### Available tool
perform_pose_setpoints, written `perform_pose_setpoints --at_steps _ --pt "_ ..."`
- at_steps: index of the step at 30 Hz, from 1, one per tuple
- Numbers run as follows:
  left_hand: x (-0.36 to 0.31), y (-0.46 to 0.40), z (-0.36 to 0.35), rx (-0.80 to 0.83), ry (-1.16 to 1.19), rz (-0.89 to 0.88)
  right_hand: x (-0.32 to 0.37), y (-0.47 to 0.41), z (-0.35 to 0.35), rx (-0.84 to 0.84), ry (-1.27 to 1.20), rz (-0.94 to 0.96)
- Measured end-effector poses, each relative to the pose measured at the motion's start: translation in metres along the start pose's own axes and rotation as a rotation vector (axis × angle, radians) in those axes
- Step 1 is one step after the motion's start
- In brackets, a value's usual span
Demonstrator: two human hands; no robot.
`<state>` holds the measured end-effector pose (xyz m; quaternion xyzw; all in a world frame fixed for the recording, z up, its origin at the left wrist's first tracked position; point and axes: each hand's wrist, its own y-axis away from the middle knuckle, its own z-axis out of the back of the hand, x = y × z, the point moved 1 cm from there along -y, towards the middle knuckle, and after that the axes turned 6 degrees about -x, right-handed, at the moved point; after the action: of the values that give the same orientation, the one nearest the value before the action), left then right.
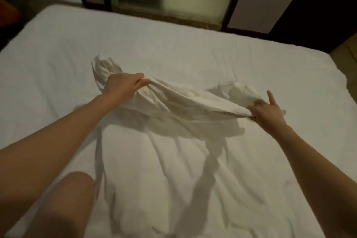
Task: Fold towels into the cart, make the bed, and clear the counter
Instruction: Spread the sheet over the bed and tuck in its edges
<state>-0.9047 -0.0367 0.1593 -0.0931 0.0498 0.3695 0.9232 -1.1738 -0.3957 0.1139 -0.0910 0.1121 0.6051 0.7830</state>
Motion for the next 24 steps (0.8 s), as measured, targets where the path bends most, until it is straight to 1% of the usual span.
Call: perform_pose_setpoints --at_steps 4,8,12,16,18,20,24 --pt "-0.023 0.095 -0.049 0.128 -0.003 0.086 0.022 0.073 -0.044 -0.070 -0.066 0.073" --pt "-0.046 0.183 -0.096 0.219 -0.004 0.156 0.034 0.136 -0.070 -0.074 -0.087 0.111" --pt "-0.074 0.255 -0.137 0.313 0.112 0.193 0.041 0.192 -0.091 -0.107 -0.075 0.143" --pt "-0.103 0.317 -0.165 0.225 0.163 0.145 0.054 0.256 -0.123 -0.099 -0.031 0.129" --pt "-0.118 0.348 -0.175 0.176 0.152 0.129 0.057 0.283 -0.135 -0.132 -0.024 0.131" --pt "-0.134 0.374 -0.179 0.183 0.115 0.135 0.055 0.310 -0.143 -0.120 -0.039 0.128" --pt "-0.176 0.410 -0.185 0.166 0.076 0.214 0.045 0.348 -0.154 -0.015 -0.055 0.041"
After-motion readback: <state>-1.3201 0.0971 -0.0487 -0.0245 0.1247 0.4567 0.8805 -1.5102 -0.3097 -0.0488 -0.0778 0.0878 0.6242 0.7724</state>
